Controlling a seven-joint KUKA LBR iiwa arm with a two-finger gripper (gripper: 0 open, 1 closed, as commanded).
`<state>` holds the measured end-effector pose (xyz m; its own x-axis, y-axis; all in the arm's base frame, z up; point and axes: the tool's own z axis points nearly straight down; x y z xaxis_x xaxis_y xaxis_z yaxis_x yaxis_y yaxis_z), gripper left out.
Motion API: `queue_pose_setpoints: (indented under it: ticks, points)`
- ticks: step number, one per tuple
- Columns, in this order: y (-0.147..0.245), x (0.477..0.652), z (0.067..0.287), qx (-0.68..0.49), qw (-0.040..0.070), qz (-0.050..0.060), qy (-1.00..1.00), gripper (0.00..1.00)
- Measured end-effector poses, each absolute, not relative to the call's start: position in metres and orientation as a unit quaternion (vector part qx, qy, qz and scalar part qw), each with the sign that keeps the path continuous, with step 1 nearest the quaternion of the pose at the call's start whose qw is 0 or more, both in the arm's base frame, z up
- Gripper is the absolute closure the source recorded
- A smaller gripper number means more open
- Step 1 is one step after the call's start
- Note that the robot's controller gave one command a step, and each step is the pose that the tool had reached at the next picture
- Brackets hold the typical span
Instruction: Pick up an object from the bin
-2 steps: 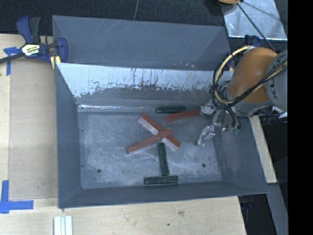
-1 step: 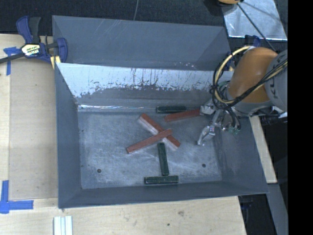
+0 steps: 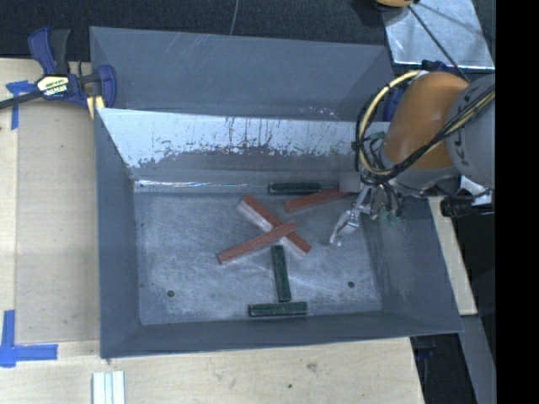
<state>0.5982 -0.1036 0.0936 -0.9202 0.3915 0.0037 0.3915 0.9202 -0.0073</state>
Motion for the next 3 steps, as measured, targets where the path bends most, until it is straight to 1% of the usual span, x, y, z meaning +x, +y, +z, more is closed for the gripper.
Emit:
queue_pose_setpoints:
  ticks: [1,2,3]
  points:
    - [-0.064,0.608,0.118,-0.238,-0.005,-0.002,-0.971,0.0]
    - [-0.061,0.622,0.105,-0.291,-0.002,0.0,-0.957,0.0]
    - [-0.019,0.626,0.078,-0.194,-0.008,0.001,-0.981,1.0]
